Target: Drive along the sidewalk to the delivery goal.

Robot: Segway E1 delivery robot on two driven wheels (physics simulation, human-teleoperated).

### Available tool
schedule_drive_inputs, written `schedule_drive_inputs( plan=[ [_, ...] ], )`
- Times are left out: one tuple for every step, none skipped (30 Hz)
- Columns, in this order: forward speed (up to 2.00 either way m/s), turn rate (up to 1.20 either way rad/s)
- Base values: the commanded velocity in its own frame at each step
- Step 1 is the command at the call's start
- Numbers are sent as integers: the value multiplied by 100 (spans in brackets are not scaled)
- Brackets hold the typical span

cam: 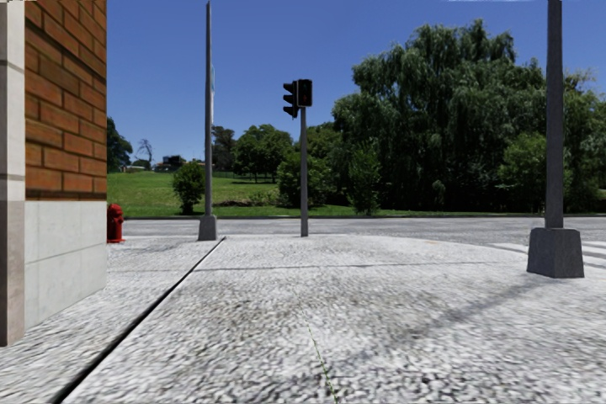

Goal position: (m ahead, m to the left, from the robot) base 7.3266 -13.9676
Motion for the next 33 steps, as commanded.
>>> schedule_drive_inputs(
  plan=[
    [200,-27],
    [200,-27],
    [200,-27],
    [200,-27],
    [200,-27],
    [200,-27],
    [200,-27],
    [200,-27],
    [200,-27],
    [200,-27],
    [200,-27],
    [200,-28],
    [200,-28],
    [200,-39],
    [200,-39],
    [200,-44],
    [200,-45],
    [200,-46],
    [200,-46],
    [200,-46],
    [200,-46],
    [200,-46],
    [200,-48],
    [200,-49],
    [200,-49],
    [200,-49],
    [200,-49],
    [200,-49],
    [200,-49],
    [200,-49],
    [200,-49],
    [200,-49],
    [200,-49]
  ],
)
